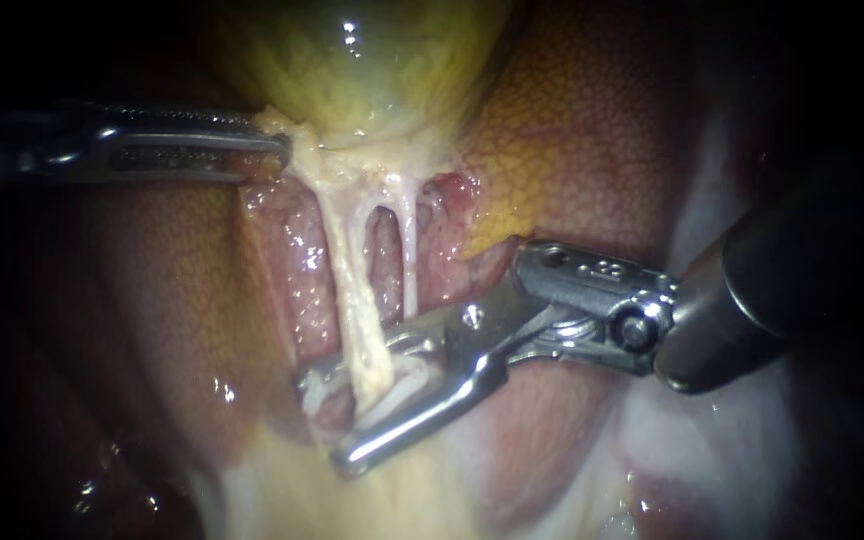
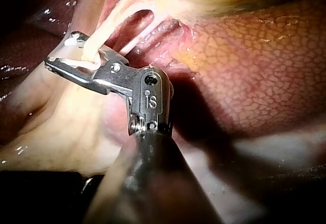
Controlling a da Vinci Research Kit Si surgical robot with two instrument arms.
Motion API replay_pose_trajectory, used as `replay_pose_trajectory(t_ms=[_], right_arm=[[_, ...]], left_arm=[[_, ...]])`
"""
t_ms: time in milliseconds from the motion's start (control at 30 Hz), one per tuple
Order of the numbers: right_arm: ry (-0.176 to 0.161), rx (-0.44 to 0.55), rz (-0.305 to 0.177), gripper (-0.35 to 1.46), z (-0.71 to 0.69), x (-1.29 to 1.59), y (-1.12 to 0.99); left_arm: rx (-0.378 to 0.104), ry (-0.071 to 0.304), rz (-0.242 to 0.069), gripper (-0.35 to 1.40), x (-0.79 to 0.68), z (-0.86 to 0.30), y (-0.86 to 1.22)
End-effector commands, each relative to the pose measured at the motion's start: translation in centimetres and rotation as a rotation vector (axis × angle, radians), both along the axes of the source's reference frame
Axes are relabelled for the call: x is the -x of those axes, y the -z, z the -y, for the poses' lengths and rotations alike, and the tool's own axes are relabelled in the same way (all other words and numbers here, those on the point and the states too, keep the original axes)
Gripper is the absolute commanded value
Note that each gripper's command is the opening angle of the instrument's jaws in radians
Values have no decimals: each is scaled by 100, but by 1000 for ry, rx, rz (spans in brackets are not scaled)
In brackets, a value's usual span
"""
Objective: Clipping first clip left tube
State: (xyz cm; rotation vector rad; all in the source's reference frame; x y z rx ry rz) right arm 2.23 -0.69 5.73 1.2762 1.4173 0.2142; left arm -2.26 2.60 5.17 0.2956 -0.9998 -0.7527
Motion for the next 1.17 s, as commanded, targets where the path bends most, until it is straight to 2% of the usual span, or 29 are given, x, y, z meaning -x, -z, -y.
replay_pose_trajectory(t_ms=[33,167,333,433,533,633,1167], right_arm=[[7,1,-4,28,2,0,0],[26,5,-16,21,7,-1,-2],[26,8,-17,10,11,-3,-2],[23,8,-15,-8,11,-3,-3],[12,8,-8,-35,9,-3,-4],[2,9,-2,-35,8,-5,-5],[11,-18,18,-35,8,-6,-8]], left_arm=[[0,0,0,-35,0,0,0],[0,0,0,-35,0,0,0],[0,0,0,-35,0,0,0],[0,0,0,-35,0,0,0],[0,0,0,-35,0,0,0],[0,0,0,-35,0,0,0],[0,0,0,-35,0,0,0]])
